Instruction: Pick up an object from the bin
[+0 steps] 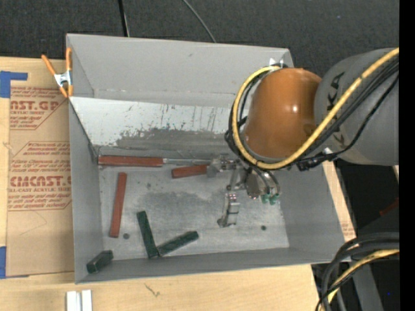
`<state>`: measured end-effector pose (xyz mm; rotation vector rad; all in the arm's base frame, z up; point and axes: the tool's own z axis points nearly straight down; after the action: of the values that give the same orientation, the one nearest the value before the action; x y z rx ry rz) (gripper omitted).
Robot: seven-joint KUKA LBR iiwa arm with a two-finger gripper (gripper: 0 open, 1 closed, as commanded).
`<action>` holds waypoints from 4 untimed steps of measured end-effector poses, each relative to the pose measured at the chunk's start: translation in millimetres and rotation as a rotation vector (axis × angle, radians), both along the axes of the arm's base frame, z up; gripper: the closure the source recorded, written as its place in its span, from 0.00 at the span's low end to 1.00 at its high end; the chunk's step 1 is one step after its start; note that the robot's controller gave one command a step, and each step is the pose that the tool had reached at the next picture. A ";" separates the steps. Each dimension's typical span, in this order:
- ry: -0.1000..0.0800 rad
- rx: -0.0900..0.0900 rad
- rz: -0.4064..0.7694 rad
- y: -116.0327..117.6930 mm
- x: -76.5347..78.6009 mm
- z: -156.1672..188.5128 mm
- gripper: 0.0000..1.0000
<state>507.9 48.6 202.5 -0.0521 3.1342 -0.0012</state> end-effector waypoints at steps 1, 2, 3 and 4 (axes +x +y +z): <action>0.004 0.001 0.194 27.0 13.2 -42.0 0.00; 0.006 0.001 0.109 18.5 -4.3 -73.8 0.00; 0.008 0.000 0.271 22.8 -25.0 -132.7 1.00; 0.008 0.000 0.271 22.8 -25.0 -132.7 1.00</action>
Offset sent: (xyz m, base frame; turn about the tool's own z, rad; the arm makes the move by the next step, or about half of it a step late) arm -0.0209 0.0113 -0.0931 -0.0136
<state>483.0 71.3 69.8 -0.4758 3.1061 0.0012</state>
